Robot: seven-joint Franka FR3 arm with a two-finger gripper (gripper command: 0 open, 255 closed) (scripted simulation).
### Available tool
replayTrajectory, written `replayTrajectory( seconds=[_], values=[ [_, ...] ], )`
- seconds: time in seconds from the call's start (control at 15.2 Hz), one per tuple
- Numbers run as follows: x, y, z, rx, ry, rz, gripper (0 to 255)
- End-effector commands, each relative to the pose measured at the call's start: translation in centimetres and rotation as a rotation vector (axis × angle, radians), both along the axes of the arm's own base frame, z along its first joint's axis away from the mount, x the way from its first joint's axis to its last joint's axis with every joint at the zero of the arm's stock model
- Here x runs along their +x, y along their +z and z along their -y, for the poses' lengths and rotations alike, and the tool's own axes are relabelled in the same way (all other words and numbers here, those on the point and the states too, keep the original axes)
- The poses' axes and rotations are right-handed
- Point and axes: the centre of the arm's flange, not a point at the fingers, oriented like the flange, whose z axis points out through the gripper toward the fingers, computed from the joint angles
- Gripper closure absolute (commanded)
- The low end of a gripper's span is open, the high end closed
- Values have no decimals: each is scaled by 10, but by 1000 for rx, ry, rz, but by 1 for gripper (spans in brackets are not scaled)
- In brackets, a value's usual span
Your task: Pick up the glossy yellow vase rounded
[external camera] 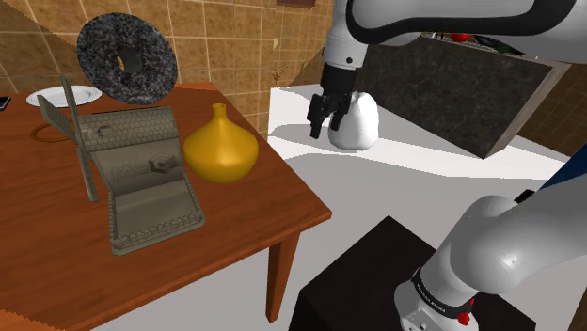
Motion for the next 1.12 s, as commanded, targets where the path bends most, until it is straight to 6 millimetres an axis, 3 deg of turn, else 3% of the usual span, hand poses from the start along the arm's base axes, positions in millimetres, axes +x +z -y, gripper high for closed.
replayTrajectory(
  seconds=[0.0, 1.06],
  values=[
    [14, 7, -20, 8, 8, -1, 0],
    [136, 57, -176, 69, 71, 1, 0]
  ],
)
